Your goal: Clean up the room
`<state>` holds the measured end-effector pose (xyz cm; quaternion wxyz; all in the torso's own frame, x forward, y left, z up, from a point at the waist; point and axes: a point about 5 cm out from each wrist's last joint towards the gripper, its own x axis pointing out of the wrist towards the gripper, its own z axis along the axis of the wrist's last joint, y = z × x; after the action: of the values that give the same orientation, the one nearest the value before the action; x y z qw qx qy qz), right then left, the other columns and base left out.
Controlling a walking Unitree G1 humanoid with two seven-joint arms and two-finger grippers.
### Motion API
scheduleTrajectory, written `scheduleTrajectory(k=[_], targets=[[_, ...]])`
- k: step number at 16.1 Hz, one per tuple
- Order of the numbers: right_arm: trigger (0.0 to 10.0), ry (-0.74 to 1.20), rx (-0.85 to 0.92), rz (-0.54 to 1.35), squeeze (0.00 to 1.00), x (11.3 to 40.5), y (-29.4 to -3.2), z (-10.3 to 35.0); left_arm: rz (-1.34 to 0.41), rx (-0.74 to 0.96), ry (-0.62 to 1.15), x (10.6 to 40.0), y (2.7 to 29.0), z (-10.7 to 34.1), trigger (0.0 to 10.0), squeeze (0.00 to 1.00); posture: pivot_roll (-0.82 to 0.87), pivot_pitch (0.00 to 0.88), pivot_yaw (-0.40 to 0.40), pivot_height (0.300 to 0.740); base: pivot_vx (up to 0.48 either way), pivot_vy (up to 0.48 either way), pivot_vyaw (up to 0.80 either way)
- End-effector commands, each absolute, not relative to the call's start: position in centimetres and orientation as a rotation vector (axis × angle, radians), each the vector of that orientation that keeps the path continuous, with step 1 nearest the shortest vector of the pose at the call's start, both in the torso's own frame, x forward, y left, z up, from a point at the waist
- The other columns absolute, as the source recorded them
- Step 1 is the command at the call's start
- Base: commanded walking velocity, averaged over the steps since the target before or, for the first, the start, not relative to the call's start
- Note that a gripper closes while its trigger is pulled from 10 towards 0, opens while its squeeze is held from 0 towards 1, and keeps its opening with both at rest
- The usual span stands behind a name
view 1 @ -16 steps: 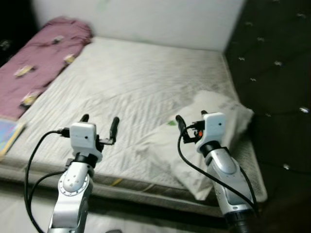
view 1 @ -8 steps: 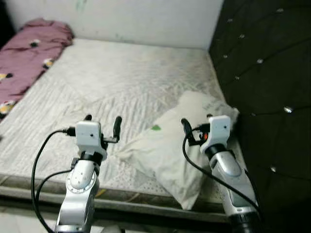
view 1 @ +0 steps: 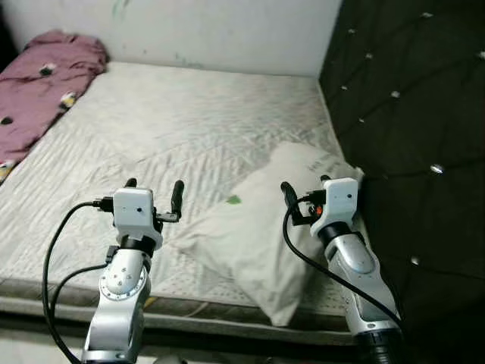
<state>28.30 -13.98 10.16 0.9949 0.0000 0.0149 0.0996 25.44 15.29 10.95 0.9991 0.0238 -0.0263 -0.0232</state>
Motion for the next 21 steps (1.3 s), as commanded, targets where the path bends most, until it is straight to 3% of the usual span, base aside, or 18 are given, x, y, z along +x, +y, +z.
scheduleTrajectory(k=[1, 6, 9, 13, 21], targets=[[10.0, 0.014, -0.003, 0.193, 0.0, 28.6, -14.1, 10.6, -0.045, 0.057, -0.048, 25.6, 15.2, 11.0, 10.0, 0.0, -0.07, 0.0, -0.032, 0.74, 0.0, -0.382, 0.0], [10.0, 0.013, -0.003, 0.192, 0.0, 28.5, -14.1, 10.6, 0.027, 0.03, -0.024, 25.4, 16.0, 10.9, 10.0, 0.0, -0.06, 0.0, -0.033, 0.74, 0.0, -0.07, 0.0], [10.0, 0.016, 0.003, 0.189, 0.0, 28.5, -14.2, 10.6, -0.022, -0.034, -0.028, 24.7, 16.0, 10.9, 10.0, 0.0, -0.06, 0.005, -0.029, 0.74, 0.0, 0.0, 0.0], [10.0, 0.016, 0.002, 0.184, 0.0, 28.4, -14.2, 10.7, 0.051, 0.058, -0.039, 24.3, 16.7, 11.3, 10.0, 0.0, -0.05, 0.02, -0.03, 0.74, 0.0, 0.0, -0.71], [10.0, 0.03, 0.023, 0.164, 0.0, 27.4, -14.5, 10.8, 0.155, 0.074, 0.033, 22.8, 18.1, 10.5, 10.0, 0.0, -0.05, 0.035, -0.024, 0.74, 0.0, 0.0, 0.0]])
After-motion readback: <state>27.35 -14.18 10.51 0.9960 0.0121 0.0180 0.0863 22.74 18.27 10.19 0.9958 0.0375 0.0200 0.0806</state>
